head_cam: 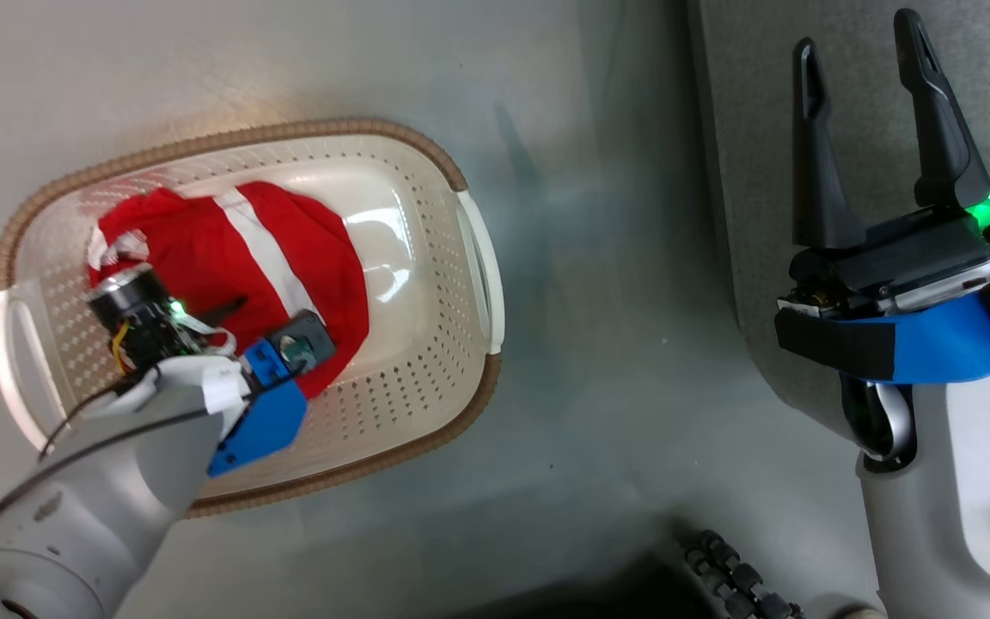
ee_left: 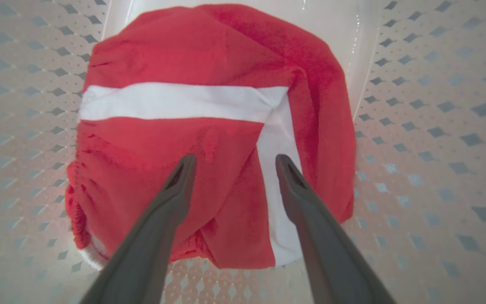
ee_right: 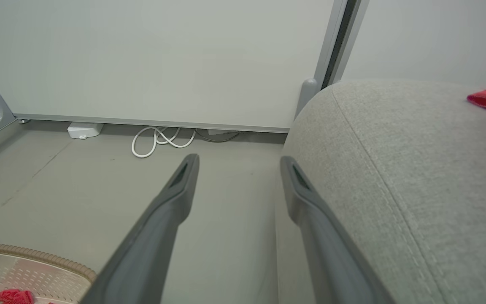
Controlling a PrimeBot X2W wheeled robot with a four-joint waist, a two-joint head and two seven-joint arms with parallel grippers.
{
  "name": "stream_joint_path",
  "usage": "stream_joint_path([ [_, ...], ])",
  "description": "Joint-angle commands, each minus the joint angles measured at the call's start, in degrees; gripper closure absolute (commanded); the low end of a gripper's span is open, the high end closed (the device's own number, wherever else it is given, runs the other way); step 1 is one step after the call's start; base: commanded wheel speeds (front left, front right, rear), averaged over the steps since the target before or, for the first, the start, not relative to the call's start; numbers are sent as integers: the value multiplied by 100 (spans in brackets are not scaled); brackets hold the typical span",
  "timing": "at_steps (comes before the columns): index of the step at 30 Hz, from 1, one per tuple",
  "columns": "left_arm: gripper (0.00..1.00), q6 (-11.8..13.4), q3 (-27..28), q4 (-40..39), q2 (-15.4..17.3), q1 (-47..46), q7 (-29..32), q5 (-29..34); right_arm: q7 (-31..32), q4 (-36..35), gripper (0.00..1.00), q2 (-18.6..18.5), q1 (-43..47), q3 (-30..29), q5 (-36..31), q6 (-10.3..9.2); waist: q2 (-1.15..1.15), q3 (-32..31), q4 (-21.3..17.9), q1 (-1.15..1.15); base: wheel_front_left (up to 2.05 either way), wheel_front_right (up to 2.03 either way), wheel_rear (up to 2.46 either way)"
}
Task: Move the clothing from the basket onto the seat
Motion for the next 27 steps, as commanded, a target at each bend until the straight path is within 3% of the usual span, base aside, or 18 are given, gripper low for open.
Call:
stream_joint_path([
  [1,0,-3,-12,88,70,-178,65,20,-3,-58,0,7,-93,-10,-34,2,0,225,-50,-1,0,0,0],
  [6,0,-3,-13,320,99,-515,152,256,-2,-188,0,7,-126,5,-85,3,0,554,-54,-1,0,0,0],
  [19,0,-2,-14,558,96,-825,181,65,-2,-512,0,6,-174,-26,-114,2,0,1014,-143,-1,0,0,0],
  [20,53,-2,-14,568,101,-839,172,97,-2,-530,0,7,-181,-30,-120,3,0,1026,-149,-1,0,0,0],
  [21,100,5,-14,578,99,-831,180,91,-2,-547,0,6,-184,-35,-118,3,0,1035,-152,-1,0,0,0],
  [27,100,11,-11,526,20,-699,18,167,-2,-546,0,6,-197,-76,-98,2,0,940,-127,-1,0,0,0],
])
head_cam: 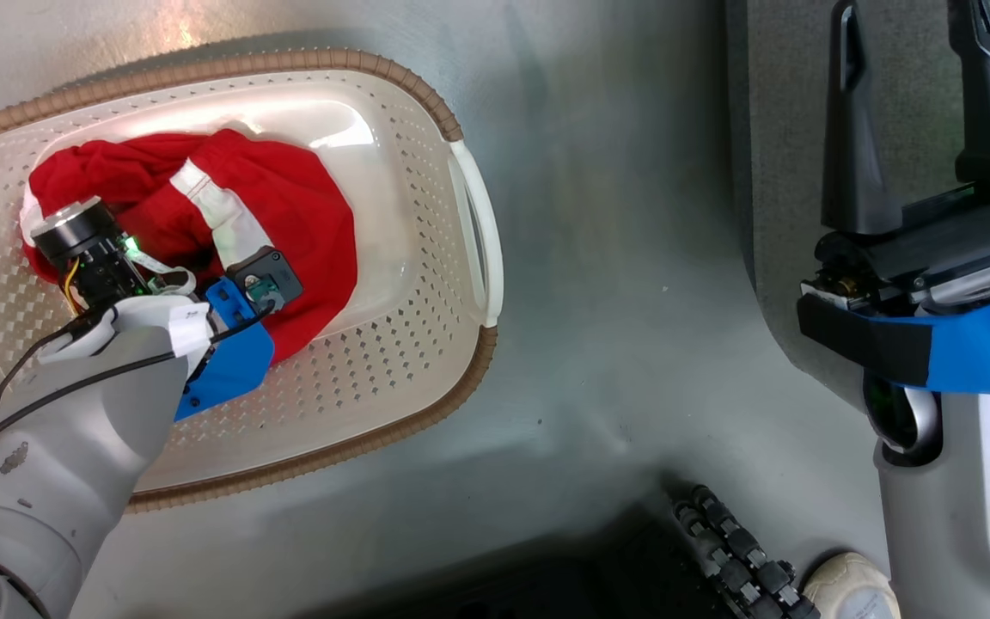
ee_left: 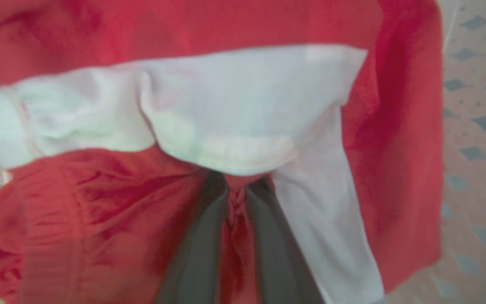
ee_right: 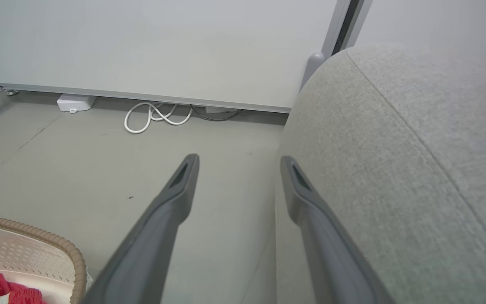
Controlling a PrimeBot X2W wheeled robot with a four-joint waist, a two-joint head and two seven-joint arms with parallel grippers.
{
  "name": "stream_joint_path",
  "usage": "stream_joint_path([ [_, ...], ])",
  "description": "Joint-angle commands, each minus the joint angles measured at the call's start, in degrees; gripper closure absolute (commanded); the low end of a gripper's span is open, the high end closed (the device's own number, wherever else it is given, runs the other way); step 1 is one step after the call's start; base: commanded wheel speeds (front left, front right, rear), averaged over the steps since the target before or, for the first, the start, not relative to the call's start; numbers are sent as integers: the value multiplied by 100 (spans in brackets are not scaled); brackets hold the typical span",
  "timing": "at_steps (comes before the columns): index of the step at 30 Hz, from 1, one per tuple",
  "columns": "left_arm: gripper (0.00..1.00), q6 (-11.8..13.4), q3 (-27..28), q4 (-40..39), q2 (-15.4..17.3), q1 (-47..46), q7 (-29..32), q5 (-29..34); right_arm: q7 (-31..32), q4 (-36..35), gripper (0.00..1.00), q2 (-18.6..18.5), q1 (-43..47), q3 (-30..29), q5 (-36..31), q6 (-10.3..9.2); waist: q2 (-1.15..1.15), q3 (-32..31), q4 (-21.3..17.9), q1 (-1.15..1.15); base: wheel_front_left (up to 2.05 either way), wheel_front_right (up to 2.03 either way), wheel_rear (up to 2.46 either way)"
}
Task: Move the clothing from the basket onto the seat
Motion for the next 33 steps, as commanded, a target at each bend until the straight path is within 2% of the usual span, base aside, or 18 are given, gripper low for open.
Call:
stream_joint_path([
  [1,100,31,-6,-13,-24,0,-89,-31,-2,1,0,5,-112,-42,13,3,0,-82,40,1,0,0,0],
  [15,100,29,-6,-190,-502,162,-974,-745,-2,221,0,5,44,-129,-110,2,0,-992,392,1,0,0,0],
  [22,100,29,1,-298,-800,409,-1444,-1324,-2,414,0,4,239,-217,-207,2,0,-1799,661,1,0,0,0],
  [33,100,31,395,-817,-842,751,-1641,-1966,-2,692,0,-39,662,-326,-276,2,0,-2895,1020,1,0,0,0],
])
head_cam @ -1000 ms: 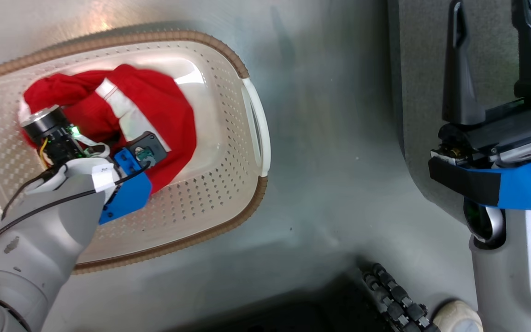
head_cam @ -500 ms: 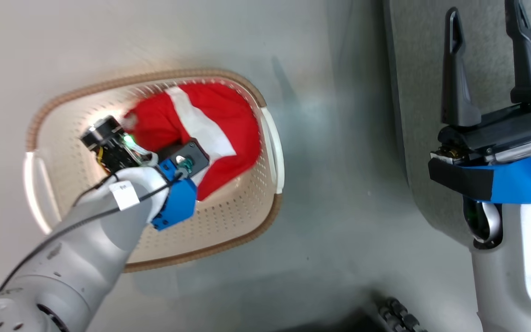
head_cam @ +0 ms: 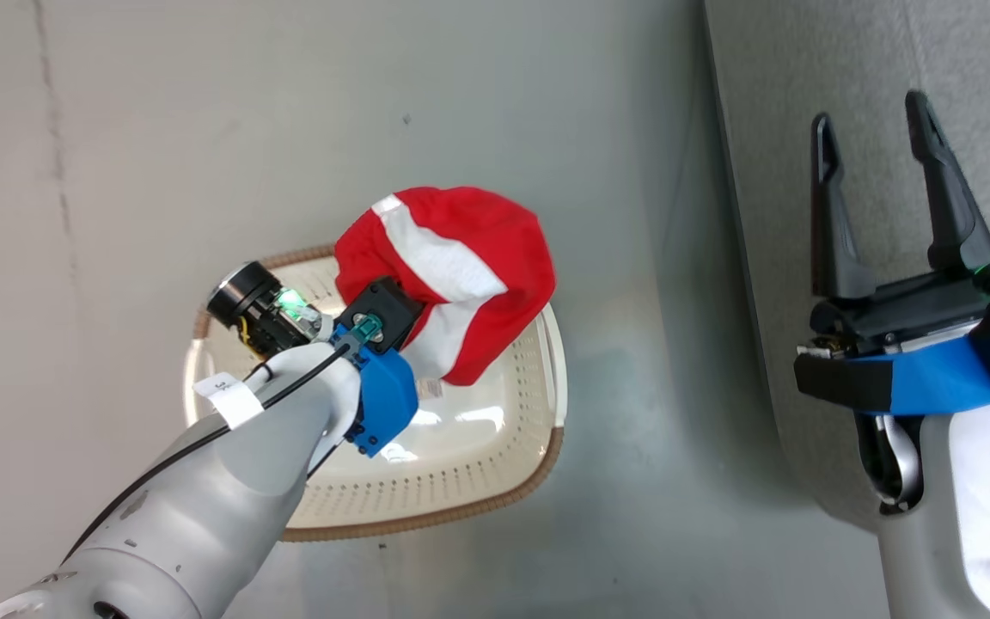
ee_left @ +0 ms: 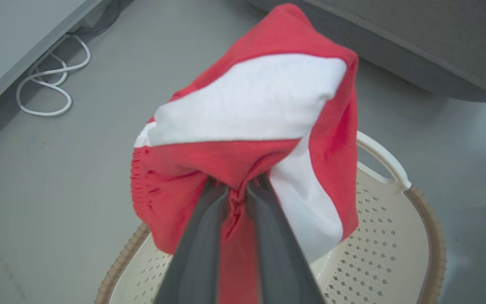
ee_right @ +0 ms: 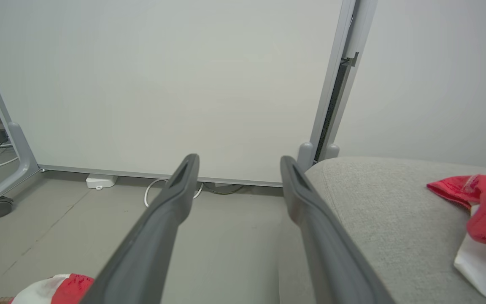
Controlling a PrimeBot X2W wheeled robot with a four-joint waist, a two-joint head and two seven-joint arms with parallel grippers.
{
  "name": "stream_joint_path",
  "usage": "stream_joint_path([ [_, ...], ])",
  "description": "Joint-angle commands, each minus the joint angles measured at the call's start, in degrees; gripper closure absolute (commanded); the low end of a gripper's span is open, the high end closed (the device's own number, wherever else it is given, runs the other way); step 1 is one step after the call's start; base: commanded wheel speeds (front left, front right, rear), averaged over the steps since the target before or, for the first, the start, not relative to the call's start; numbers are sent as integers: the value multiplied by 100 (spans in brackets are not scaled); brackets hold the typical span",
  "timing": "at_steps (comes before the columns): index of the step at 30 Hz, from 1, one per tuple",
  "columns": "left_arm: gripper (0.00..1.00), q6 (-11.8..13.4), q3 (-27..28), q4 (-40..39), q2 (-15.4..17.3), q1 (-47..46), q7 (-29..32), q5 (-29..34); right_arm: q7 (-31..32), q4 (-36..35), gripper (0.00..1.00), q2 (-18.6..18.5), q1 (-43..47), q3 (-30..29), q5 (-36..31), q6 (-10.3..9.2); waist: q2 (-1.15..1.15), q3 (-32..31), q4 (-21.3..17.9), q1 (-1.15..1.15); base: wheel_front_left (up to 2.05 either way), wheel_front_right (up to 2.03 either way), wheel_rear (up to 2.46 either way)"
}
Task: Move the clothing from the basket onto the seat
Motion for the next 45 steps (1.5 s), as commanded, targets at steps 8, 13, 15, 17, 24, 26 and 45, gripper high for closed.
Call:
stream_joint_path([
  [8,100,170,708,-1050,270,477,-33,65,-2,234,0,-88,458,-64,34,1,0,-1144,378,1,0,0,0],
  [13,100,307,1240,-1633,414,757,-34,143,-2,344,0,-81,706,-64,77,1,0,-1609,443,1,0,0,0],
  [15,100,347,1499,-1878,424,907,-33,180,-2,389,0,-75,813,-76,119,1,0,-1803,466,1,0,0,0],
  [17,100,352,1773,-2127,419,1066,-33,166,-2,438,0,-66,907,-67,131,2,0,-1975,486,1,0,0,0],
  [24,100,313,2757,-3004,343,1685,-35,252,-2,551,0,-29,1228,-31,207,2,0,-2513,528,1,0,0,0],
  [26,100,284,2968,-3206,299,1845,-34,301,-2,572,0,-22,1325,-27,225,2,0,-2650,553,1,0,0,0],
  [45,100,40,3296,-4010,77,2245,-34,498,-2,694,0,14,1856,100,405,1,0,-3290,719,1,0,0,0],
])
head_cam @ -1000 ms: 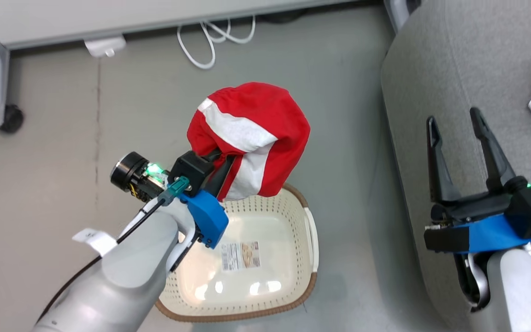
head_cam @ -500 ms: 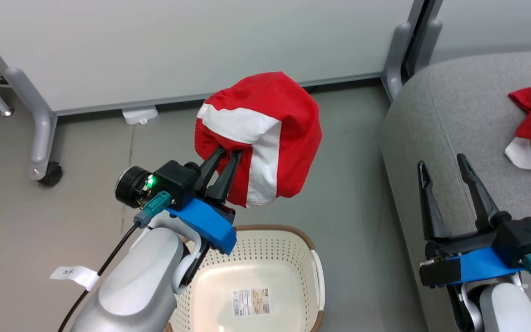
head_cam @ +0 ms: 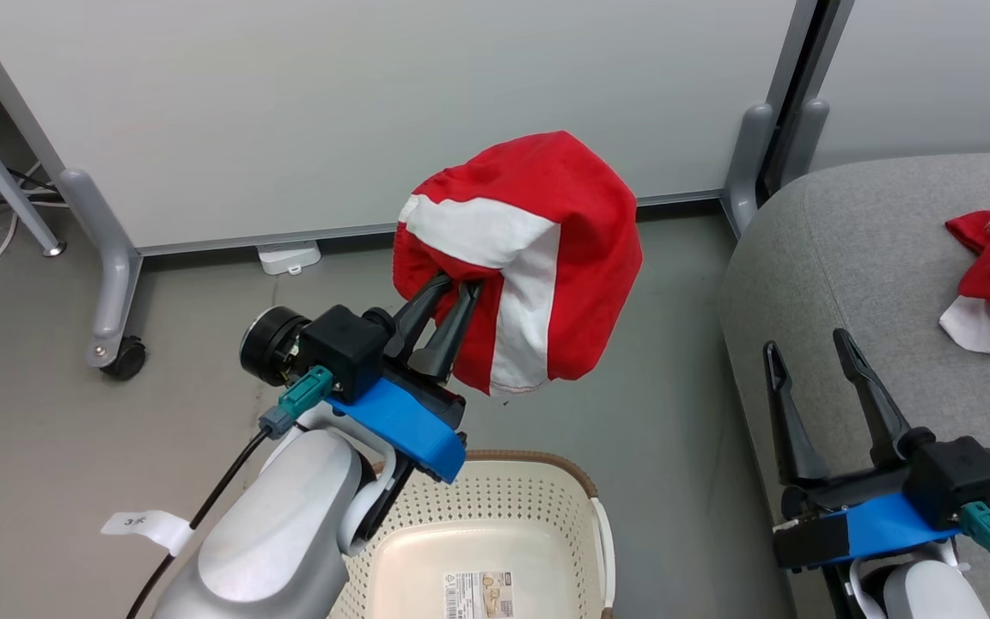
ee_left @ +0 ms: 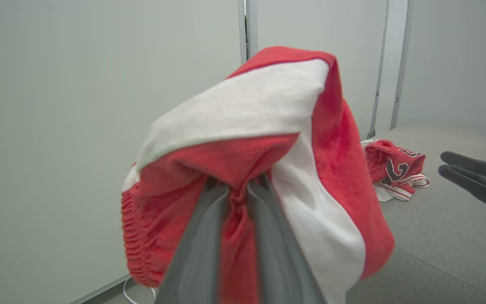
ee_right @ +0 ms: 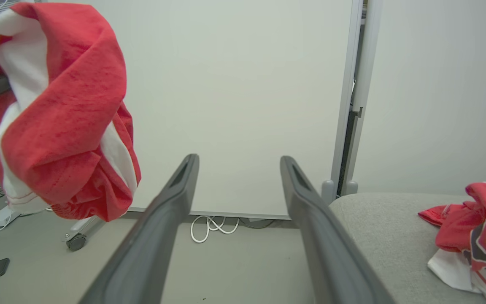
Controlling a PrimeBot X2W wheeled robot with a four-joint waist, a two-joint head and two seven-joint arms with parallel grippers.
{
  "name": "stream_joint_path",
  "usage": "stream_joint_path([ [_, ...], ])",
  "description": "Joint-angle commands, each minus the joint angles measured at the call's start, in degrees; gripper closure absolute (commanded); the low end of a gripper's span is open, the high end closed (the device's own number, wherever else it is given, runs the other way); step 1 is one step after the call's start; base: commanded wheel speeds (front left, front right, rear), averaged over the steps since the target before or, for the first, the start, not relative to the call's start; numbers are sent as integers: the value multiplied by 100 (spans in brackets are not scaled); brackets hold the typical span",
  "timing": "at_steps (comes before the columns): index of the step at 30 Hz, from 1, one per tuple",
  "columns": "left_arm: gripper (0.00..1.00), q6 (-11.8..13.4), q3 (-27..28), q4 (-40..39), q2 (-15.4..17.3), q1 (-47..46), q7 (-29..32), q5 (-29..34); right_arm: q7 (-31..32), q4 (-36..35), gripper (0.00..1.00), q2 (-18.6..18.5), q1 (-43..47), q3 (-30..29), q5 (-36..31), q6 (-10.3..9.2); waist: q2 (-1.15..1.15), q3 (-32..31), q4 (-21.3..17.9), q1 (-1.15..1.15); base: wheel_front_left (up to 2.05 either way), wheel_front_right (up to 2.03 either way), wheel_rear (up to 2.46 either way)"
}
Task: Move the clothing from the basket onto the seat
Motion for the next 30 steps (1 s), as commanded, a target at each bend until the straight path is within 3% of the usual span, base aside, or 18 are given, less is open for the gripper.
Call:
stream_joint_path([
  [1,100,-17,-16,-76,11,38,-27,23,-2,9,0,13,96,30,67,2,-1,2,12,1,0,0,0],
  [9,100,-34,-44,-124,26,-57,-27,33,-2,16,0,14,63,382,263,2,-1,80,44,1,0,0,0],
  [22,100,-44,-147,-86,-56,-265,-27,69,-2,425,0,8,-384,1866,660,2,-1,264,134,1,0,0,0],
  [30,100,-48,-235,-100,-158,-367,-27,126,-3,799,0,4,-959,2323,933,2,-1,415,238,1,0,0,0],
])
